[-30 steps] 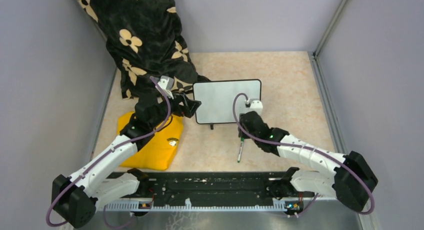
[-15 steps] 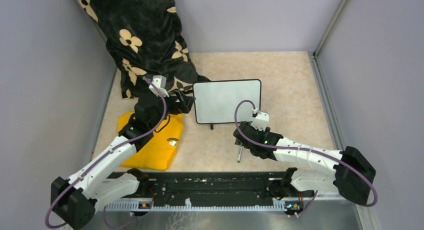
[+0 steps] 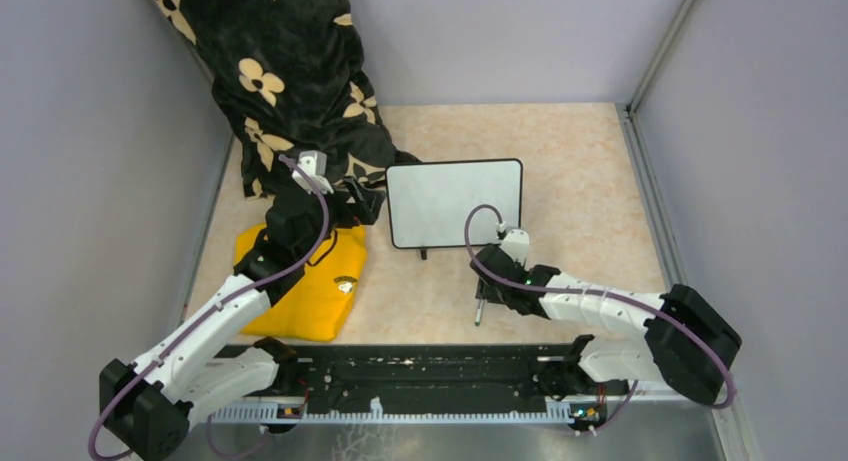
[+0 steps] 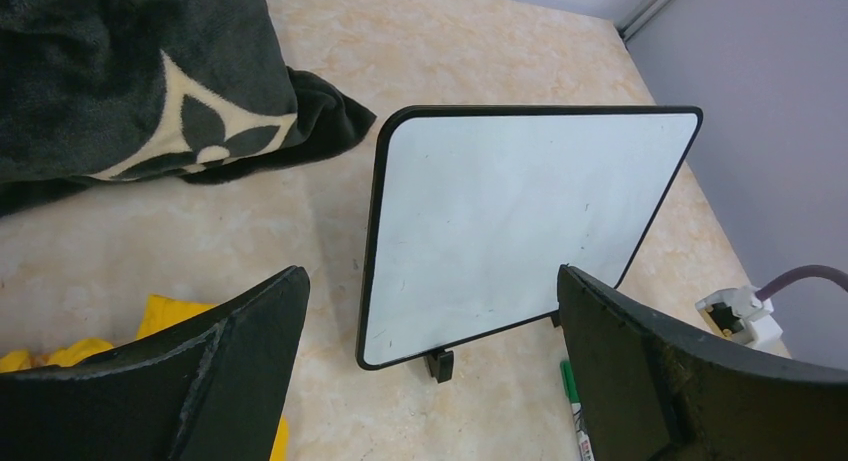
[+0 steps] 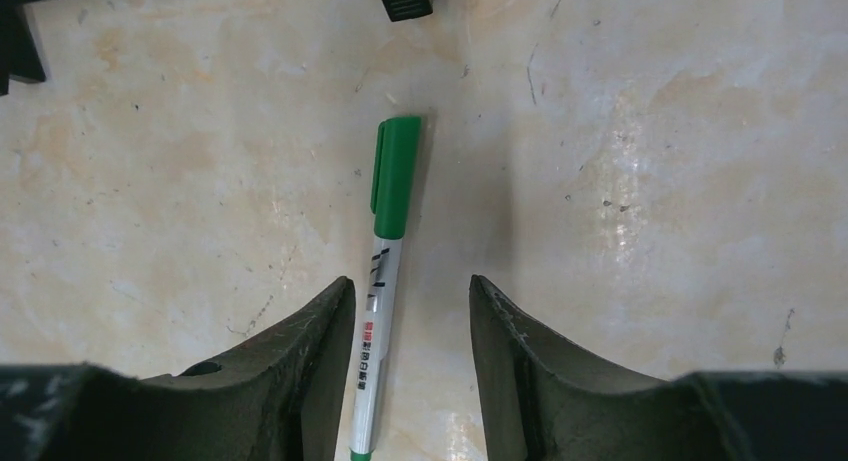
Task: Write a sentence on the whiteboard
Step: Open the whiteboard marker at the center of the board.
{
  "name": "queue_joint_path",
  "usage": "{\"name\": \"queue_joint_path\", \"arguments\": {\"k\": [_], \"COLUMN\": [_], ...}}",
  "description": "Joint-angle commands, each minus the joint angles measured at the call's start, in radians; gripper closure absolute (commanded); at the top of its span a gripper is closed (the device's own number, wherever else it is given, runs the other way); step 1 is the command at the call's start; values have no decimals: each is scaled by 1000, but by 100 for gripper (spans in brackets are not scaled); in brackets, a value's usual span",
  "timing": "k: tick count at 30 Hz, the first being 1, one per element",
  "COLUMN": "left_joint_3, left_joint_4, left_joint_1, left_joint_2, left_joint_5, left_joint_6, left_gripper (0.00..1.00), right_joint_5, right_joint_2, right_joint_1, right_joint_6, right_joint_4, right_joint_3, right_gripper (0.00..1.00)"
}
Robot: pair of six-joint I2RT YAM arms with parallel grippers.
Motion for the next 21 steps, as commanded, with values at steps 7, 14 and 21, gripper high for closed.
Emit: {"name": "queue_joint_path", "arguments": {"k": [7,14,21], "left_joint_3": [10,10,11], "left_joint_4": [34,37,37], "left_joint_1": [3,4,4], "left_joint_2": [-8,-8,-13], "left_joint_5": [40,59,58], "left_joint_6": [17,19,21], "left_gripper": [1,1,1], "right_joint_5": [-29,-55,-76], "right_joint_2": [93,131,163], "right_joint_1": [-2,-2,-2], "right_joint_6": [-77,-89,-92], "right_joint_4": [46,45,52], "right_joint_3": [52,57,41], "right_gripper": [61,67,73]}}
